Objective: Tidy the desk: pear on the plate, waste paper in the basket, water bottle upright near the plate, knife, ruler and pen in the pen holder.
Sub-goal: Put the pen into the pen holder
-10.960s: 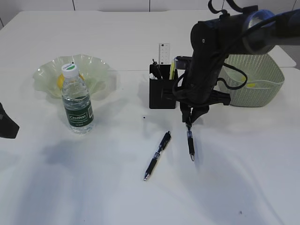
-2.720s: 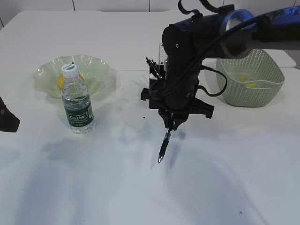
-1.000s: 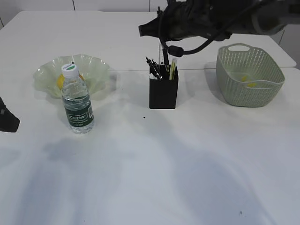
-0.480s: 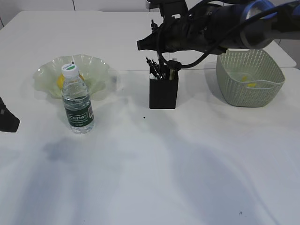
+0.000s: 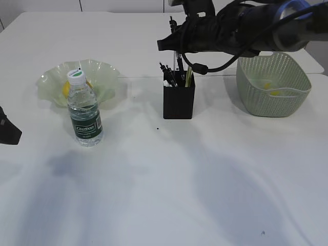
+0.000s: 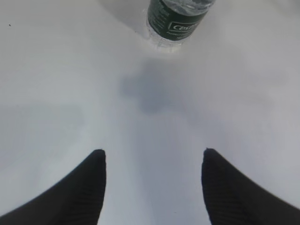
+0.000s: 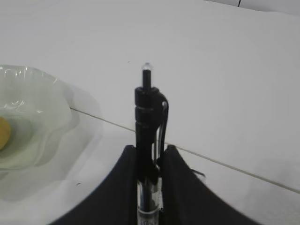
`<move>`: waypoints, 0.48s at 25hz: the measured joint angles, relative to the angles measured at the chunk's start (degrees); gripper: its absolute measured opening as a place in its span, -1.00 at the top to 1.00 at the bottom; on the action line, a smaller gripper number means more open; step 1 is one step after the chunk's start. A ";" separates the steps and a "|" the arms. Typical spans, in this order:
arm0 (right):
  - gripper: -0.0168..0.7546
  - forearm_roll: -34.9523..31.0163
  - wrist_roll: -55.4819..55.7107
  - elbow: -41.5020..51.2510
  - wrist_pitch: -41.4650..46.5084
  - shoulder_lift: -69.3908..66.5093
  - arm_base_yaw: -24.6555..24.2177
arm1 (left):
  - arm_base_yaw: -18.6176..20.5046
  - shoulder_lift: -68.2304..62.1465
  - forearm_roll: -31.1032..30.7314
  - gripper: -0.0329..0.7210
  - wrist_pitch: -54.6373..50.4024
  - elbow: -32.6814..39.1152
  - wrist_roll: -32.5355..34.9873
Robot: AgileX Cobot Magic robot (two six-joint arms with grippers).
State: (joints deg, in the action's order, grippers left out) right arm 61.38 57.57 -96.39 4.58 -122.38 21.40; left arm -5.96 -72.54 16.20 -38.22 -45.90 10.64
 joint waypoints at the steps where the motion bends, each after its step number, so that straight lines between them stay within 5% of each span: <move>1: 0.72 0.45 0.00 0.00 -0.39 -0.30 0.00 | 0.00 0.00 0.00 -0.30 0.00 0.00 0.00; 12: 0.72 1.27 0.00 0.00 -0.77 -3.28 0.00 | 0.00 0.00 0.00 -0.30 0.00 0.00 0.00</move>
State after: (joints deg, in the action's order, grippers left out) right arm 62.65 57.57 -96.39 3.81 -125.66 21.40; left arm -5.96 -72.54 16.20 -38.22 -45.90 10.64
